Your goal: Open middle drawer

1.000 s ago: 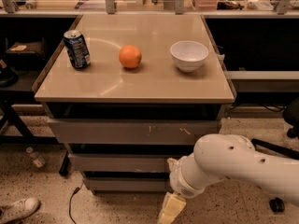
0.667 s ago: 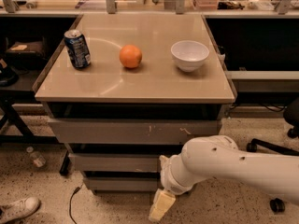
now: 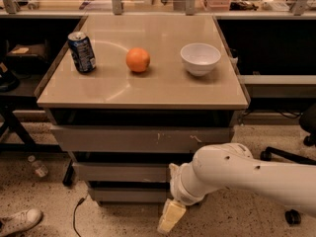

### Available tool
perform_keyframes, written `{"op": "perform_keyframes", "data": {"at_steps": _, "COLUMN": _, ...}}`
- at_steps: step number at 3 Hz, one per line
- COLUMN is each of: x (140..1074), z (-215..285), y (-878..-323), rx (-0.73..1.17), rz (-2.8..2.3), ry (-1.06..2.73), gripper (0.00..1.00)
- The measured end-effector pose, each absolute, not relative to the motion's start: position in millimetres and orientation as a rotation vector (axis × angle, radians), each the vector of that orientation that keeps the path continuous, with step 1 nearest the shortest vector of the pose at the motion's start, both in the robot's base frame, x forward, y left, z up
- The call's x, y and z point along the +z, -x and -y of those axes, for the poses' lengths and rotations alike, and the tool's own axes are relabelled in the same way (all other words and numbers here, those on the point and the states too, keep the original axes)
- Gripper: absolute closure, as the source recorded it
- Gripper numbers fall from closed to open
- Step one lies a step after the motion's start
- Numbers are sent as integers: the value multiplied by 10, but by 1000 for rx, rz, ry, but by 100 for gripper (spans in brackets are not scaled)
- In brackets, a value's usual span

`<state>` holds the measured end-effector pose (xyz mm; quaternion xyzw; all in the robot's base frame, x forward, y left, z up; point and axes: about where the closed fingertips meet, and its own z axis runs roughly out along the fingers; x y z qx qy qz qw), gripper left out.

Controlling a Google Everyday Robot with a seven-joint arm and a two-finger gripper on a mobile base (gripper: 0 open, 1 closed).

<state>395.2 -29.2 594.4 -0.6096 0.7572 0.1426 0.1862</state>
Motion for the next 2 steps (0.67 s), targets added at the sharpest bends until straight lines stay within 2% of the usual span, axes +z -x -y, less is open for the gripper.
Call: {"op": "perform_keyframes", "data": {"at_steps": 2, "x": 5317, "z": 153, "y": -4365, "rx": 312, "rz": -2133, "ry": 1641, "gripper": 0}}
